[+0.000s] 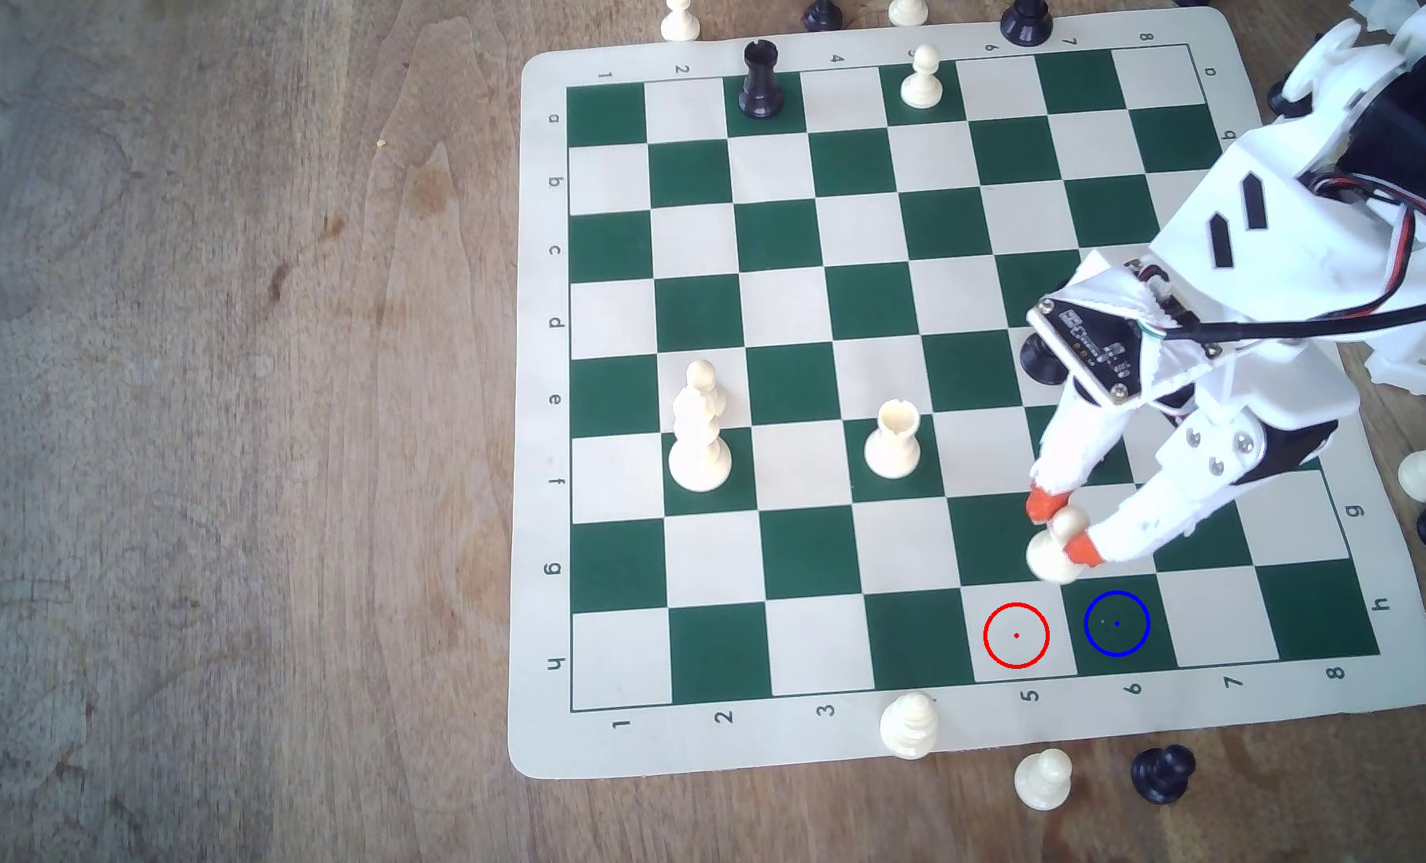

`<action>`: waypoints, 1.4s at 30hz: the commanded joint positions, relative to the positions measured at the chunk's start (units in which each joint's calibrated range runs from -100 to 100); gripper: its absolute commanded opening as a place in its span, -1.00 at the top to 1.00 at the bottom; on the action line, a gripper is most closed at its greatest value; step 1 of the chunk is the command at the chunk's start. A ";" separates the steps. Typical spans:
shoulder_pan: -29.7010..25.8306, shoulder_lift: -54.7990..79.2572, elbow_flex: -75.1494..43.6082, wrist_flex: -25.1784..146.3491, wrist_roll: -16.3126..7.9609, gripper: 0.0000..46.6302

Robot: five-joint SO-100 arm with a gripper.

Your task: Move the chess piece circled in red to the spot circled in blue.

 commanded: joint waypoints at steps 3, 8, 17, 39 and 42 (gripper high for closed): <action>-1.32 -7.64 12.41 -2.85 -1.07 0.99; -3.05 -3.99 16.03 -7.68 -2.15 0.99; -6.33 3.31 14.40 -12.60 -2.93 0.99; -4.92 7.55 14.04 -15.87 -2.93 0.93; -4.84 7.47 14.04 -15.79 -2.93 0.80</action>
